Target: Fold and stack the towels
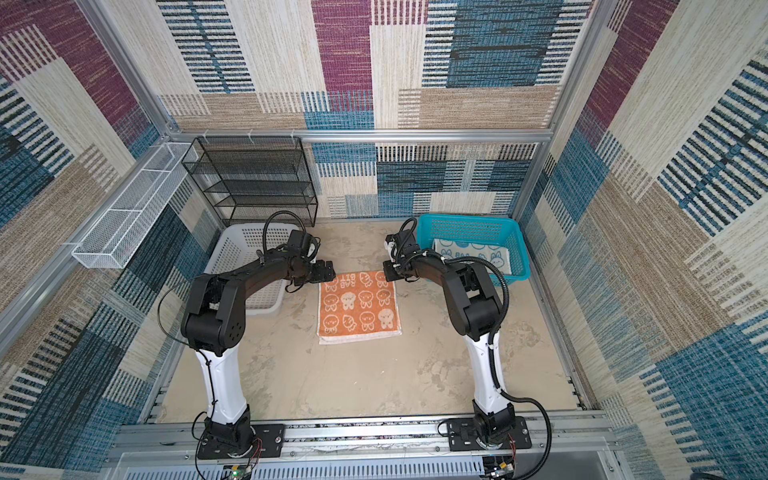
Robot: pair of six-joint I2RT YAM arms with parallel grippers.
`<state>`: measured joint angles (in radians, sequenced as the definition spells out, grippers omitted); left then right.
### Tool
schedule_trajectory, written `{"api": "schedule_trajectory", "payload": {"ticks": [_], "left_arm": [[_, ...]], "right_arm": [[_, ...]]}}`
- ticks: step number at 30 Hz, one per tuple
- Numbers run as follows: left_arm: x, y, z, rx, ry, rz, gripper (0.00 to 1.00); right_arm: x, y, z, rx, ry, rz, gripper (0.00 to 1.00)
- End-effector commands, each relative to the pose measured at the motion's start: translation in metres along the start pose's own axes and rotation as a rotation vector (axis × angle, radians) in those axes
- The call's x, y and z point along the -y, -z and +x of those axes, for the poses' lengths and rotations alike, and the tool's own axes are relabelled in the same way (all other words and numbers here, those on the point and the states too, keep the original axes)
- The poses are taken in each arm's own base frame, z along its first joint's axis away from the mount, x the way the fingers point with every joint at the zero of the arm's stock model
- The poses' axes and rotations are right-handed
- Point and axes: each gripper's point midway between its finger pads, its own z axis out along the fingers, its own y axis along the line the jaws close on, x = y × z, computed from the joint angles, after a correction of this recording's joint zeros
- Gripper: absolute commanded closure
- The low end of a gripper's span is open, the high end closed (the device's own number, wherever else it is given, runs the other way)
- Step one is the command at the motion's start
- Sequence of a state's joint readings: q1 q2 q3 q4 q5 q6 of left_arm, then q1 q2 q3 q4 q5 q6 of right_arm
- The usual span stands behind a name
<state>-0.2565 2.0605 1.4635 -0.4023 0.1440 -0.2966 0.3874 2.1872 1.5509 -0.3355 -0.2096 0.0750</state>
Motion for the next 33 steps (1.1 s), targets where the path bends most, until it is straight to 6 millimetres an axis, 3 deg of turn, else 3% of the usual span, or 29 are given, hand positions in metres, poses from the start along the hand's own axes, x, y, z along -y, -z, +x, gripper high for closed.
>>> {"api": "schedule_trajectory", "payload": {"ticks": [1, 14, 21, 33], "left_arm": [[0.003, -0.003, 0.001, -0.017, -0.042, 0.023, 0.15], [-0.006, -0.008, 0.006, -0.029, -0.075, -0.001, 0.59], [-0.011, -0.009, 0.003, -0.032, -0.097, -0.034, 0.69], [-0.013, -0.011, 0.000, -0.029, -0.131, -0.042, 0.98]], "right_arm": [[0.000, -0.001, 0.004, -0.018, 0.004, -0.001, 0.92], [0.001, -0.003, 0.006, -0.025, 0.011, 0.003, 0.93], [0.001, -0.003, 0.006, -0.027, 0.012, 0.005, 0.93], [0.000, -0.001, 0.003, -0.022, 0.015, -0.001, 0.98]]}}
